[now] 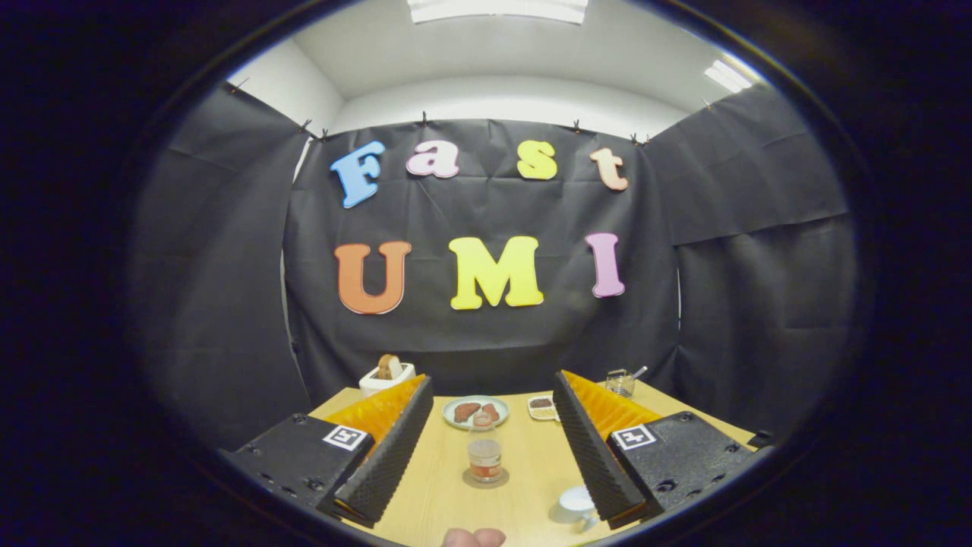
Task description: Take the bottle from table, then pour the juice into the cup, finally place the bottle on the coaster
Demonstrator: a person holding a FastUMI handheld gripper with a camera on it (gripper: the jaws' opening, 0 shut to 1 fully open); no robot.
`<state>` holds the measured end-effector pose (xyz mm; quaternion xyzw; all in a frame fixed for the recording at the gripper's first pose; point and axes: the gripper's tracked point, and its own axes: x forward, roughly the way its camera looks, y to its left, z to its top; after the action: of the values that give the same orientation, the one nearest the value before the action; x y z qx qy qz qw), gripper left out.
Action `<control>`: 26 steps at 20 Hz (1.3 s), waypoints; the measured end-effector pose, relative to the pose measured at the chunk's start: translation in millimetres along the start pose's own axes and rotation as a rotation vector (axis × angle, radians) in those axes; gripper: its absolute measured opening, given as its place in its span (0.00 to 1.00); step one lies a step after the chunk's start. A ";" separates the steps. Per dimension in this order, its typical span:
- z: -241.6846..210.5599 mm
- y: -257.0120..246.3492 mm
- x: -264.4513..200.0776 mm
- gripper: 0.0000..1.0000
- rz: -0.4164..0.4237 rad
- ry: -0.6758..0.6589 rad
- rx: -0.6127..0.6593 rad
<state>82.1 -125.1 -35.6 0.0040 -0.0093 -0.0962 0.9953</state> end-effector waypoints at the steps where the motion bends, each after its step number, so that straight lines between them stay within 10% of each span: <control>1: 6.9 2.9 -11.2 1.00 0.012 -0.006 0.009; 13: 13.7 19.2 -105.4 1.00 0.066 -0.027 -0.020; 26: 18.4 11.3 -98.6 1.00 0.051 -0.048 0.004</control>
<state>-12.9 -95.2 -18.9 0.0033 -0.0337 -0.0706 0.9969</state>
